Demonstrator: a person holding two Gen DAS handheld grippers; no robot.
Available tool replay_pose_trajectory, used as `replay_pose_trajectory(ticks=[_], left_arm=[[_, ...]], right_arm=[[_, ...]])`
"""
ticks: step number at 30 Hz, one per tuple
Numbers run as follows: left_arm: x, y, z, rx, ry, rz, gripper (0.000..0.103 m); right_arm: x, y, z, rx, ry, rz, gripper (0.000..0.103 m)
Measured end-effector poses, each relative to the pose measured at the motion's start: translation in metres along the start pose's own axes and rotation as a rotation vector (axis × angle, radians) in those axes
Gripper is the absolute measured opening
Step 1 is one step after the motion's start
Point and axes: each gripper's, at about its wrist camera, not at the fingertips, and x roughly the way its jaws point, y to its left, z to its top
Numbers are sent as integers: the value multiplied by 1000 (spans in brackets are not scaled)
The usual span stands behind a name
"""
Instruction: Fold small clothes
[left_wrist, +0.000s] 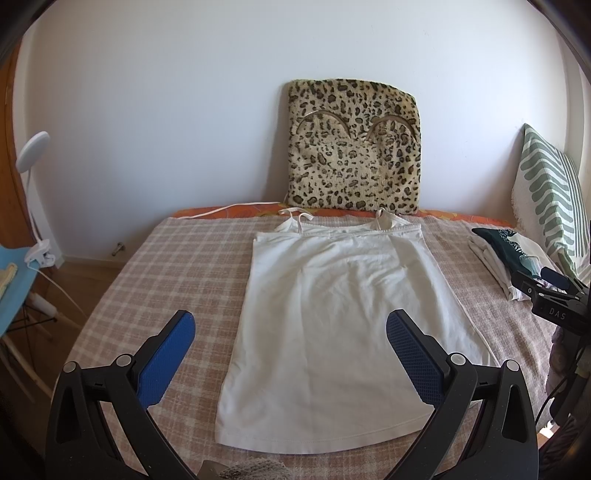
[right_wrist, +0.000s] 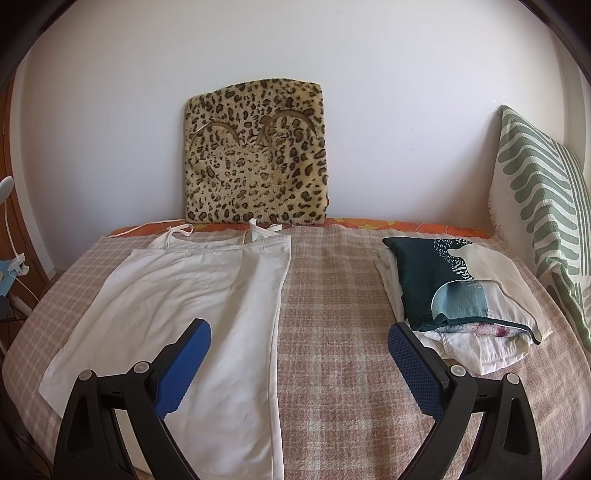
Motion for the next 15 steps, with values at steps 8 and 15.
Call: replay_pose_trajectory(ticks=[8,15], left_arm=[[0,0,0,-1,1,0,103],[0,0,0,0,0,-1,103]], right_arm=[[1,1,1,1,0,0,98],[0,1,2,1,-2,0,98]])
